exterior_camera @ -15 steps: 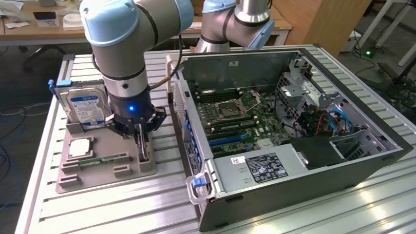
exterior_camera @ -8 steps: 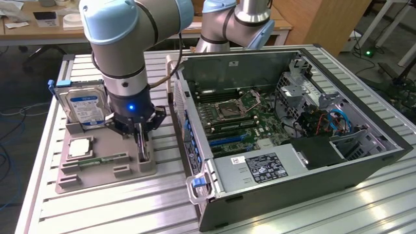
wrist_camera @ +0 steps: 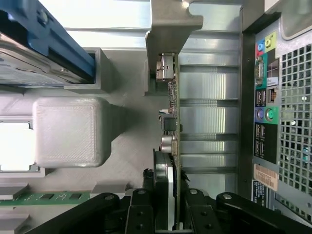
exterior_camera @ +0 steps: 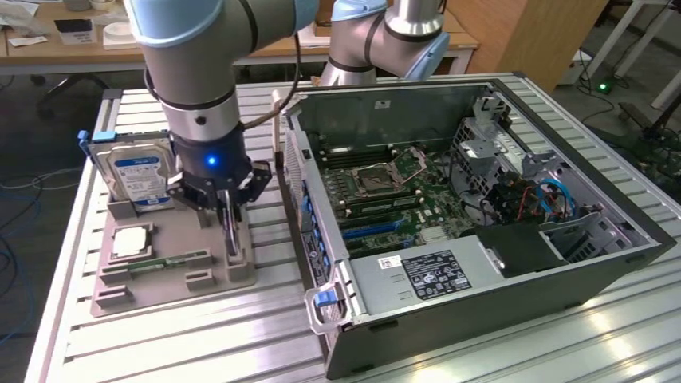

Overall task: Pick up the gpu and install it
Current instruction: 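Pick up the gpu and move the gpu toward the slot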

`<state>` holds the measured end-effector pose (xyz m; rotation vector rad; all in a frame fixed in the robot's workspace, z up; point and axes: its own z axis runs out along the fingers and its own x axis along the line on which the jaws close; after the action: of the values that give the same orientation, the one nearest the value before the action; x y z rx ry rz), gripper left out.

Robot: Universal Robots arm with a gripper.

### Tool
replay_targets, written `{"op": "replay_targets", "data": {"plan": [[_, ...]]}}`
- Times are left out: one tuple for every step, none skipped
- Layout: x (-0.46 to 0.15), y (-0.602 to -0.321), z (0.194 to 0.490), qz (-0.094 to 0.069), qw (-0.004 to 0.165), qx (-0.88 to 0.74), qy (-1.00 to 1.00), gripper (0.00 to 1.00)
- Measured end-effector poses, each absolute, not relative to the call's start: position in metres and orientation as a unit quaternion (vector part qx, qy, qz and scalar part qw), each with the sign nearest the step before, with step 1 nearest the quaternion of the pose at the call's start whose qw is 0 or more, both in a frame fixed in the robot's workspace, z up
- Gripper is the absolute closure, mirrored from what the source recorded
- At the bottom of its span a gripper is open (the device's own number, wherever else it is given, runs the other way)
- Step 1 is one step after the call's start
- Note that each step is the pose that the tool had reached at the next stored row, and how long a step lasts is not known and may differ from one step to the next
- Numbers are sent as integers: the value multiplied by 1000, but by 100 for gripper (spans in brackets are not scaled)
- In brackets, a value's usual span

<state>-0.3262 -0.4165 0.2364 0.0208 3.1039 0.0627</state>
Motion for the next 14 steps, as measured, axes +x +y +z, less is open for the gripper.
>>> {"op": "replay_targets", "data": {"plan": [[-326,-416,239,20,18,7,1000,72],[-326,-416,242,20,18,7,1000,72],[-326,-416,245,21,18,7,1000,72],[-326,-416,248,21,18,7,1000,72],[-326,-416,251,21,18,7,1000,72],[-326,-416,254,21,18,7,1000,72],[-326,-416,257,21,18,7,1000,72],[-326,-416,260,21,18,7,1000,72],[-326,-416,264,22,18,7,1000,72],[-326,-416,267,22,18,7,1000,72],[-326,-416,271,22,18,7,1000,72],[-326,-416,274,22,18,7,1000,72],[-326,-416,278,22,18,7,1000,72],[-326,-416,282,22,18,7,1000,72]]}}
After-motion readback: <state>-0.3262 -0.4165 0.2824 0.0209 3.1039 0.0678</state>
